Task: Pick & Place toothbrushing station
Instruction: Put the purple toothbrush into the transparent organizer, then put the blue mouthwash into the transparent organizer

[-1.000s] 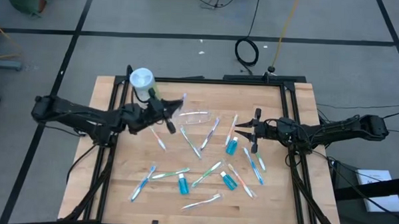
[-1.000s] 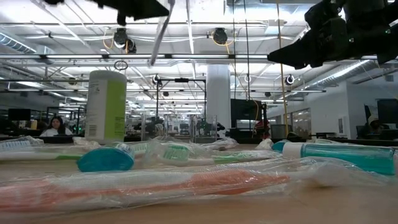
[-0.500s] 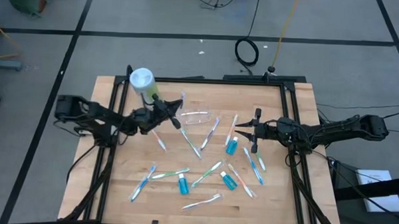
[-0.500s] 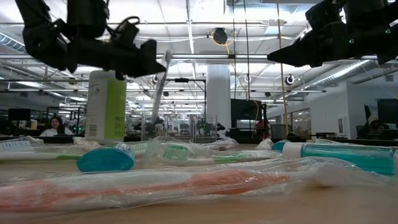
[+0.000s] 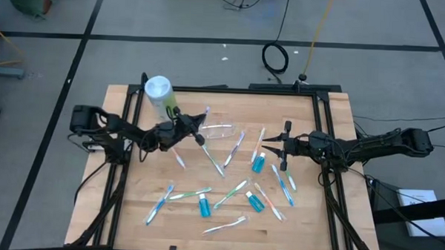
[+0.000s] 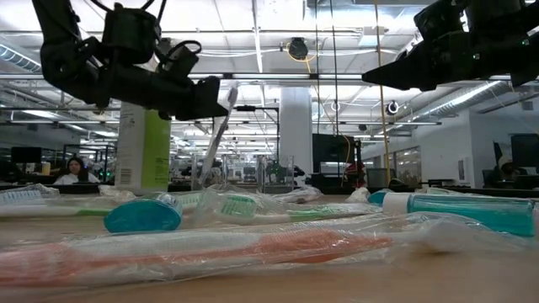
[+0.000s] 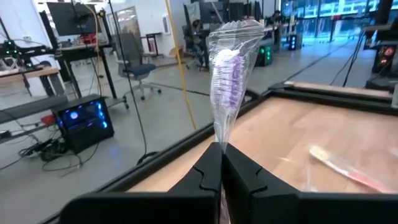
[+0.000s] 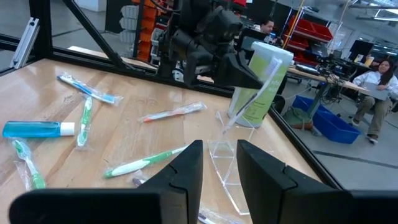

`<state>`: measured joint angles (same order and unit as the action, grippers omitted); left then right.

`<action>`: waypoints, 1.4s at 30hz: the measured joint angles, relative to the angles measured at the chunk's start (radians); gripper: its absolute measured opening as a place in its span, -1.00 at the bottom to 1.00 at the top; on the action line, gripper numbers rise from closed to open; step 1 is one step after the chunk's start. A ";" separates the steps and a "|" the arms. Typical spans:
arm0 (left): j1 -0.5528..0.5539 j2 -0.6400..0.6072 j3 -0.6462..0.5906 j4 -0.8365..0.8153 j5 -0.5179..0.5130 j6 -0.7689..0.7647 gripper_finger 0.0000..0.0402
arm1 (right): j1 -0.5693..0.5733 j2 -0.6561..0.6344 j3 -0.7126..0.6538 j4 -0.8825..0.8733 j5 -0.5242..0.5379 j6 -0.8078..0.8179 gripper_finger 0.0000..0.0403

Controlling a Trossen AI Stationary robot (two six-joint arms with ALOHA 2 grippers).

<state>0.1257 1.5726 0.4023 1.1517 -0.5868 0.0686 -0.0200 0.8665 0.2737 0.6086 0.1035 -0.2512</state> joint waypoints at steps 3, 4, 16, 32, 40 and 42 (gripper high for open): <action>-0.004 -0.017 0.000 -0.009 0.000 -0.003 -0.93 | 0.000 0.000 0.000 0.000 0.000 0.001 -0.56; -0.004 -0.023 0.000 -0.010 0.000 -0.004 -0.91 | 0.000 0.000 0.000 0.000 0.000 0.001 -0.56; -0.006 -0.104 0.000 -0.176 -0.025 -0.104 -0.56 | 0.000 0.000 0.000 0.000 0.000 0.002 -0.56; -0.104 -0.431 0.000 -0.431 -0.014 -0.019 -0.44 | 0.000 0.000 0.000 0.000 0.000 0.001 -0.56; -0.171 -0.528 0.000 -0.572 0.116 -0.006 -0.44 | 0.000 0.000 0.000 0.000 0.000 -0.002 -0.56; -0.183 -0.529 0.000 -0.583 0.178 -0.016 -0.44 | 0.000 0.000 0.000 0.000 0.000 -0.004 -0.56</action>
<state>-0.0568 1.0439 0.4026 0.5689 -0.4090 0.0522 -0.0203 0.8665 0.2737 0.6085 0.1034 -0.2552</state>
